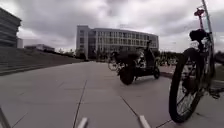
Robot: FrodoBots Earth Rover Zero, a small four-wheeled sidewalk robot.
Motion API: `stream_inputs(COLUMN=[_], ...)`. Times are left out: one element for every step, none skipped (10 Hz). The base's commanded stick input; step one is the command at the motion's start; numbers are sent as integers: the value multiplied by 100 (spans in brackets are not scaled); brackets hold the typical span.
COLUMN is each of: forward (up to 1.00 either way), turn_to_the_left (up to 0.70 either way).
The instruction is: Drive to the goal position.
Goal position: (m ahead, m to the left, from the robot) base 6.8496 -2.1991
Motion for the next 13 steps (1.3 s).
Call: stream_inputs(forward=[50, 50, 50, 50, 50, 50, 50, 50, 50, 50, 50, 50, 50], turn_to_the_left=[1, 1, 1, 1, 1, 1, 15, 51, 51, 51, 51, 51, 51])
